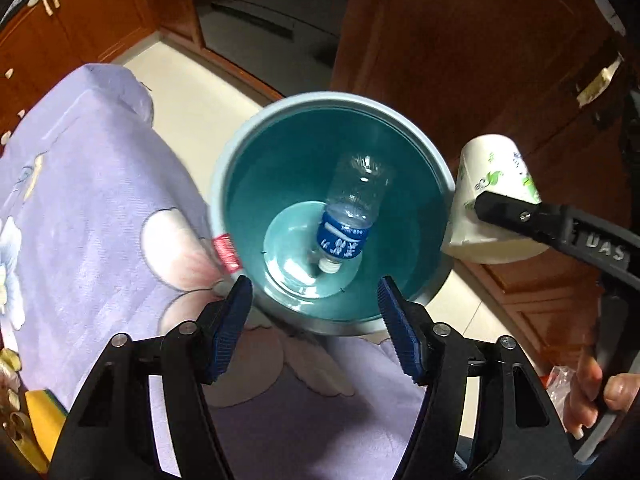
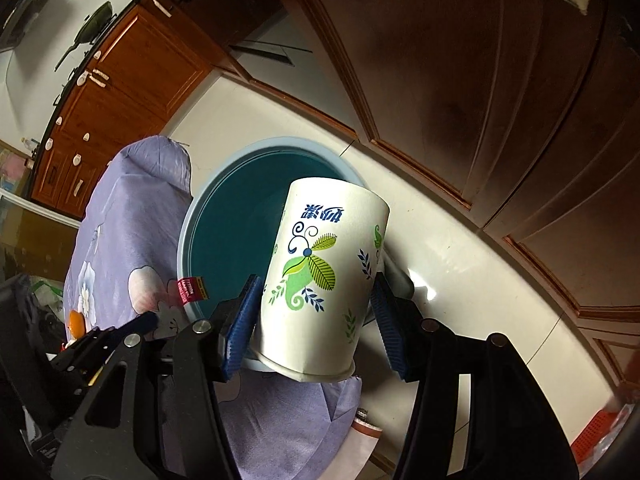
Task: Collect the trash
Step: 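Carry both over the teal bin and open both grippers to drop them, then move the right gripper back to the table toward the green snack box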
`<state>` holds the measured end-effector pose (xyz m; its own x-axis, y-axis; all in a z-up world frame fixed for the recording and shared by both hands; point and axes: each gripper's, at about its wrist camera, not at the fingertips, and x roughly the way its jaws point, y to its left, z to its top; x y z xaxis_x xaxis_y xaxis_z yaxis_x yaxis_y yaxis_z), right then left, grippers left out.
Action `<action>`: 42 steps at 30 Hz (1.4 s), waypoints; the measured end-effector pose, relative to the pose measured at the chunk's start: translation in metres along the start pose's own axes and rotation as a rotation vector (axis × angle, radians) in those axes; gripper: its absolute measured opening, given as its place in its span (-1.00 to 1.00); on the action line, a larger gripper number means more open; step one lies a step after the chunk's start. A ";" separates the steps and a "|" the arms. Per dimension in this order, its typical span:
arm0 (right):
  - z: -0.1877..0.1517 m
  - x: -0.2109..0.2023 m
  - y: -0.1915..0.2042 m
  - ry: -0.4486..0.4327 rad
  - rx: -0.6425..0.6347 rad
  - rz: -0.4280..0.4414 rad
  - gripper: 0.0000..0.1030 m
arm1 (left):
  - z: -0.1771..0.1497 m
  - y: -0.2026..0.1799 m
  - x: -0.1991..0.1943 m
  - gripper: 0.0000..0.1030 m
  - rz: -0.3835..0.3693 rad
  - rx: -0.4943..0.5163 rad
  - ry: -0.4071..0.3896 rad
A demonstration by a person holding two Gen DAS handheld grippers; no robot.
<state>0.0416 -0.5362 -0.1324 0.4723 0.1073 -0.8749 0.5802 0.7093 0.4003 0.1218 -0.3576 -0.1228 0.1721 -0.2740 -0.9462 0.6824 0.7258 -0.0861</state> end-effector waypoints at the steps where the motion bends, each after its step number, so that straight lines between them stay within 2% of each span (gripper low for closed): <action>1: 0.000 0.002 0.003 0.003 -0.009 0.001 0.08 | -0.002 0.002 -0.006 0.38 0.018 0.002 -0.019; 3: -0.001 0.005 0.008 0.012 -0.022 0.001 0.13 | -0.006 0.004 -0.014 0.47 0.045 -0.002 -0.038; 7: -0.001 0.009 0.021 0.030 -0.043 0.012 0.28 | -0.019 0.016 -0.038 0.78 0.072 -0.038 -0.084; 8: -0.001 0.009 0.024 0.031 -0.043 0.013 0.40 | -0.019 0.022 -0.042 0.81 0.076 -0.051 -0.096; 9: -0.001 0.008 0.027 0.030 -0.043 0.011 0.46 | -0.021 0.025 -0.046 0.81 0.074 -0.060 -0.106; 17: -0.010 -0.008 0.052 -0.004 -0.075 -0.013 0.53 | -0.040 0.046 -0.084 0.88 0.066 -0.121 -0.167; 24: -0.030 -0.026 0.085 -0.024 -0.139 -0.003 0.55 | -0.073 0.075 -0.116 0.90 0.097 -0.160 -0.211; 37: -0.093 -0.039 0.187 -0.015 -0.335 0.042 0.55 | -0.176 0.176 -0.194 0.91 0.220 -0.332 -0.309; 42: -0.113 -0.039 0.224 -0.006 -0.409 0.042 0.55 | -0.209 0.229 -0.229 0.92 0.316 -0.416 -0.363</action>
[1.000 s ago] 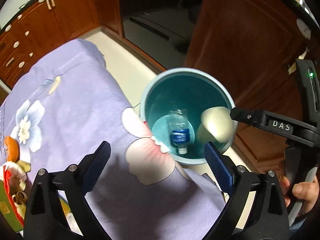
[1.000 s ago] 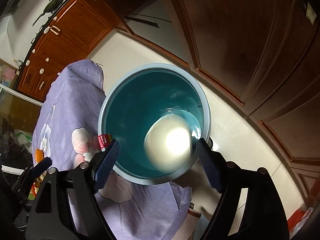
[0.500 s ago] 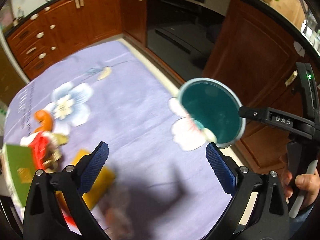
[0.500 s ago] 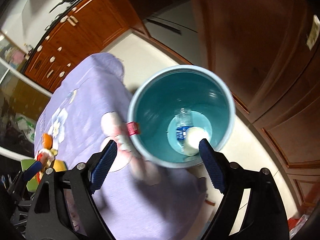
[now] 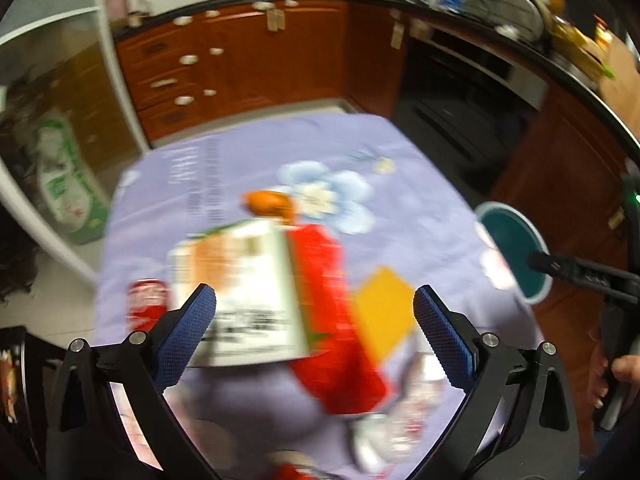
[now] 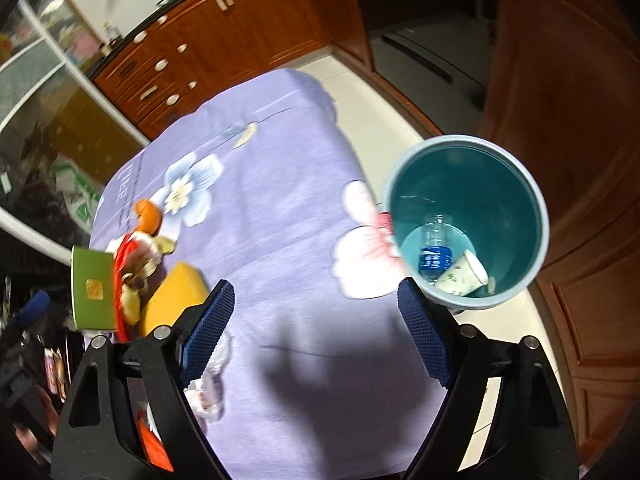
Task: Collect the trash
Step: 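Move the right gripper back to the table toward the green snack box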
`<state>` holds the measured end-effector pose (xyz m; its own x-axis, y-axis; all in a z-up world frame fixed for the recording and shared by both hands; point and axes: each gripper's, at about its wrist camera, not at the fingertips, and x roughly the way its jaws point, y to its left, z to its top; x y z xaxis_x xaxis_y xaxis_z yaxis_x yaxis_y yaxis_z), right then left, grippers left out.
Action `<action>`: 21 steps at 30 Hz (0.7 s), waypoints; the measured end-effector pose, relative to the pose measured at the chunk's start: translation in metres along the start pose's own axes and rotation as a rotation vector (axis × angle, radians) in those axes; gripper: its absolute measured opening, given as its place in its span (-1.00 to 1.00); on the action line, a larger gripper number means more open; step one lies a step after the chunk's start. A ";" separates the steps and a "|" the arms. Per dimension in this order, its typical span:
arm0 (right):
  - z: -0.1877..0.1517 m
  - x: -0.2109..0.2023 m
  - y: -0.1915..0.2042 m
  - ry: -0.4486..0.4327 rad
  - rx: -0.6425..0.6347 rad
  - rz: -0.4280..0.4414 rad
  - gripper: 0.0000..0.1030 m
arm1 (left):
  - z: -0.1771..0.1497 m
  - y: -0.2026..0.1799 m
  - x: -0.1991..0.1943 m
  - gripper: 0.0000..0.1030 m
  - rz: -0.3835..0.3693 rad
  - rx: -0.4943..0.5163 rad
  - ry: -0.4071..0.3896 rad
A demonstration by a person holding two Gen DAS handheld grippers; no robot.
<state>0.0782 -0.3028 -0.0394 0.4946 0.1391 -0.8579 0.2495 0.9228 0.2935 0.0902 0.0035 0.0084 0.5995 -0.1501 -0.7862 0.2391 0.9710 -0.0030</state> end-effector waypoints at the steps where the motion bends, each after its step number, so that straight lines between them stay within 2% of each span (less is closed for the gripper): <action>1: -0.001 0.000 0.006 0.003 -0.010 0.001 0.55 | 0.000 0.012 0.000 0.92 0.015 -0.018 -0.001; 5: -0.005 0.004 0.034 0.017 -0.060 0.001 0.55 | -0.013 0.064 0.010 0.92 0.094 -0.088 0.021; 9: -0.007 0.010 0.064 0.035 -0.110 0.002 0.55 | -0.029 0.092 0.025 0.92 0.153 -0.099 0.064; 15: 0.000 0.016 0.115 0.042 -0.203 0.011 0.55 | -0.050 0.102 0.025 0.93 0.093 -0.096 0.034; 21: 0.003 0.027 0.174 0.059 -0.319 0.048 0.55 | -0.069 0.107 0.029 0.95 0.026 -0.134 0.038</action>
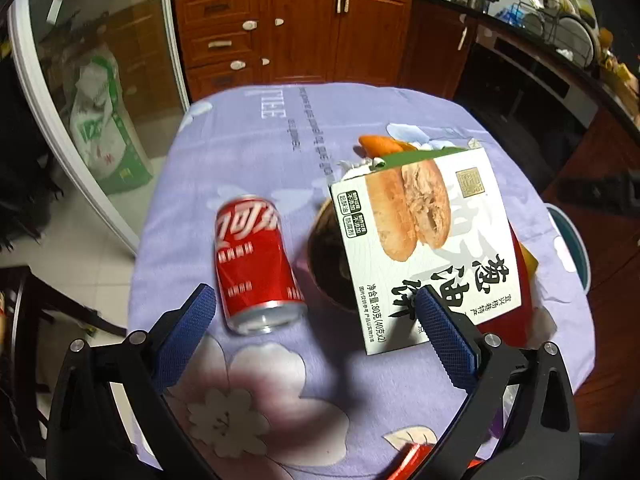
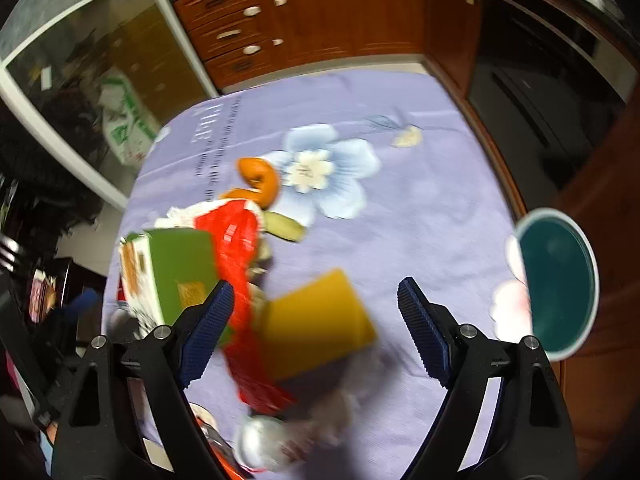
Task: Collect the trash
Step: 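Move the right gripper back to the table toward the green snack box, then grasp the green snack box with the left gripper while the right grasps the clear plastic bag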
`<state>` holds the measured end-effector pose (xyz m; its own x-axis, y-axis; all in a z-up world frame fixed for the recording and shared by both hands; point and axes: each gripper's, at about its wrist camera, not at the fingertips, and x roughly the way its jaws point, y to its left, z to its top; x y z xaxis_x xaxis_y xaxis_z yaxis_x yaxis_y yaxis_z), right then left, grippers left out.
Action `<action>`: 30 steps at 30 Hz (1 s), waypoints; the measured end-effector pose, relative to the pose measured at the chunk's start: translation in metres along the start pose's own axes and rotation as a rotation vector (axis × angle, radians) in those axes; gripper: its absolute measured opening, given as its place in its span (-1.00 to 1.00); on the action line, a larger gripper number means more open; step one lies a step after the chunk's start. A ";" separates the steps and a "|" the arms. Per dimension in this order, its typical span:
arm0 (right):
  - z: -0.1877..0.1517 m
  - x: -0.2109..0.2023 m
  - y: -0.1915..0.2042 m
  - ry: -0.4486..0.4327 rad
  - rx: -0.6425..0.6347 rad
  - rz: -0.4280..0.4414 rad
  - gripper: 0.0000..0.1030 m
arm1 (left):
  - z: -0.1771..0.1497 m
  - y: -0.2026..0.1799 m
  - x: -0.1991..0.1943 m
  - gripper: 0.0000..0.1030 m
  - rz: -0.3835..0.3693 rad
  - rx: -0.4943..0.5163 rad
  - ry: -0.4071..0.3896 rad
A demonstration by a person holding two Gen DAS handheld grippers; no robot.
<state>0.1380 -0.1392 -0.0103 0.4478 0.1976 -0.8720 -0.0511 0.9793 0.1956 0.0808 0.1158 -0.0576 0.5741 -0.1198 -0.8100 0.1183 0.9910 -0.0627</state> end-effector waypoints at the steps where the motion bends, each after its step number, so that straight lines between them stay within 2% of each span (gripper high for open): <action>1: 0.004 0.002 0.006 0.001 -0.010 0.004 0.55 | -0.004 0.001 0.000 0.95 -0.009 -0.006 0.003; 2: 0.008 0.004 0.015 -0.003 -0.024 0.007 0.54 | -0.007 0.001 0.000 0.95 -0.019 -0.010 0.008; 4: 0.015 0.007 0.031 -0.013 -0.057 0.011 0.38 | -0.012 0.002 0.002 0.95 -0.032 -0.012 0.018; 5: 0.019 0.009 0.040 -0.013 -0.078 0.018 0.14 | -0.015 0.001 0.003 0.95 -0.044 -0.013 0.024; 9: 0.031 0.017 0.068 0.002 -0.133 0.047 -0.33 | -0.024 0.002 0.005 0.95 -0.061 -0.014 0.041; 13: 0.029 0.029 0.087 0.068 -0.179 0.082 -0.36 | -0.029 0.006 0.007 0.95 -0.073 -0.029 0.050; 20: -0.012 0.025 0.082 0.184 -0.189 0.155 -0.34 | -0.043 0.008 0.000 0.94 -0.076 -0.030 0.067; 25: -0.043 0.020 0.074 0.219 -0.180 0.201 -0.27 | -0.057 -0.004 -0.015 0.92 -0.115 0.008 0.061; 30: -0.056 0.013 0.066 0.220 -0.168 0.232 -0.25 | -0.061 -0.011 -0.035 0.92 -0.154 0.017 0.060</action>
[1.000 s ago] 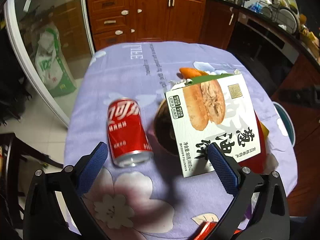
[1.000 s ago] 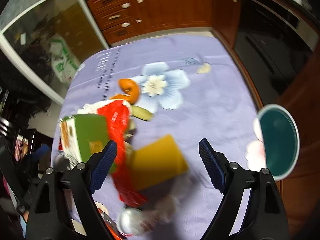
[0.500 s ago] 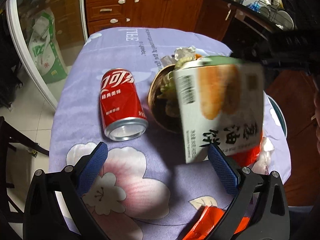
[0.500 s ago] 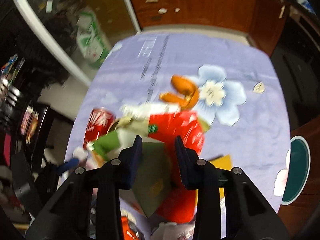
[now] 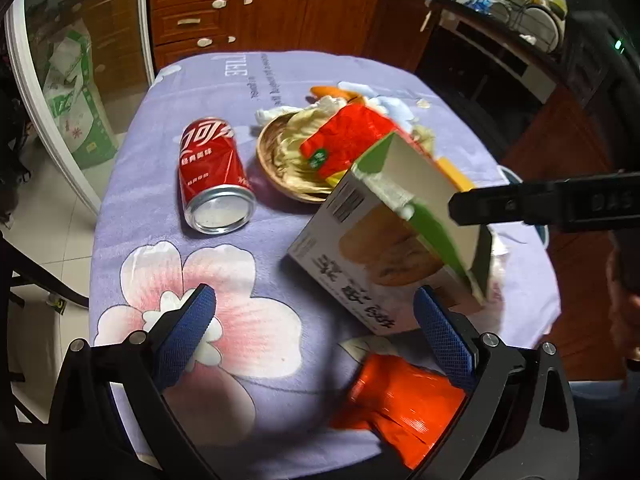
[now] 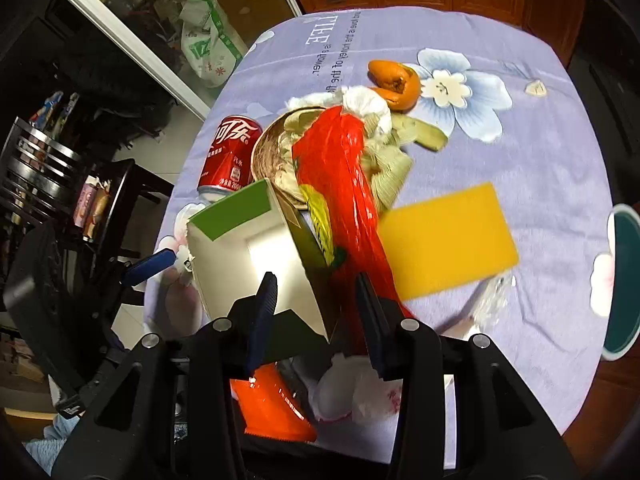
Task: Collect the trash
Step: 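Grasp the green snack box with the left gripper while the right grasps the clear plastic bag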
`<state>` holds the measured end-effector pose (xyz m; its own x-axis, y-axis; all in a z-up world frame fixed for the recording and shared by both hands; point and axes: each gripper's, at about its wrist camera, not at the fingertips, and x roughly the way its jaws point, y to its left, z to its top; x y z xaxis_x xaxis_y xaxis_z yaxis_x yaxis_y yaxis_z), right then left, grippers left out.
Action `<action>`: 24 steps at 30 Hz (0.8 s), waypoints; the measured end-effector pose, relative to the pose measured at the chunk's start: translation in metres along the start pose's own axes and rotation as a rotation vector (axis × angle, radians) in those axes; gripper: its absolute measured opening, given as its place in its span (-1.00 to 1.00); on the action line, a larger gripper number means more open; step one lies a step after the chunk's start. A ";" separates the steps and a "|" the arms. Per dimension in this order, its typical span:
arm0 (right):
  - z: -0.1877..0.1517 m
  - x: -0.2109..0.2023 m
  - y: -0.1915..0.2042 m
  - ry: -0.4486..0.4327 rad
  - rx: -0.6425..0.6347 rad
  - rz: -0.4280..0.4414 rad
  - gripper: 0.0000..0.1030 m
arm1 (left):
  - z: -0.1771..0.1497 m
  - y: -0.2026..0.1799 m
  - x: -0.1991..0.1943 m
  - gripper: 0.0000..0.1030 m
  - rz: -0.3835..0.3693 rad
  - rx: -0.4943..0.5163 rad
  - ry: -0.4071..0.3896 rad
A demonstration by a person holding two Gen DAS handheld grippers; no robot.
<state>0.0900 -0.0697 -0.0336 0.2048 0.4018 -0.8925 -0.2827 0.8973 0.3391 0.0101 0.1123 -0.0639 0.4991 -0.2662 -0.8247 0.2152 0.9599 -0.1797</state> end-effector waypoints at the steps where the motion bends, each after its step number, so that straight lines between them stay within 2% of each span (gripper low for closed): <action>1: -0.001 -0.003 -0.002 -0.010 0.008 0.004 -0.25 | 0.001 -0.001 -0.004 0.92 -0.010 -0.005 -0.004; 5: -0.005 -0.022 -0.017 -0.078 0.051 0.000 -0.24 | 0.015 -0.014 -0.021 0.92 -0.011 0.003 -0.034; 9: -0.007 -0.031 -0.036 -0.115 0.095 -0.008 -0.22 | 0.028 -0.025 -0.010 0.86 0.014 0.002 -0.012; 11: -0.011 -0.032 -0.048 -0.129 0.116 -0.032 -0.19 | 0.028 -0.021 0.001 0.60 0.033 -0.036 0.024; 13: -0.013 -0.032 -0.062 -0.130 0.143 -0.045 -0.14 | 0.026 -0.011 0.008 0.48 0.012 -0.100 0.050; 15: -0.016 -0.030 -0.074 -0.132 0.165 -0.063 -0.09 | 0.024 -0.003 0.012 0.33 0.035 -0.122 0.064; 17: -0.018 -0.027 -0.085 -0.129 0.186 -0.074 -0.07 | 0.021 -0.002 0.018 0.07 0.048 -0.122 0.085; 20: -0.025 -0.020 -0.094 -0.113 0.199 -0.063 -0.05 | 0.011 -0.005 0.029 0.03 0.067 -0.103 0.138; 22: -0.030 -0.017 -0.095 -0.107 0.197 -0.057 -0.01 | 0.006 -0.005 0.031 0.03 0.040 -0.105 0.149; 24: -0.034 -0.015 -0.096 -0.102 0.200 -0.049 0.00 | 0.003 -0.006 0.030 -0.13 0.019 -0.105 0.137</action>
<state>0.0823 -0.1678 -0.0632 0.3098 0.3645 -0.8782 -0.0811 0.9304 0.3576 0.0266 0.0981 -0.0858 0.3818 -0.2407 -0.8924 0.1142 0.9704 -0.2128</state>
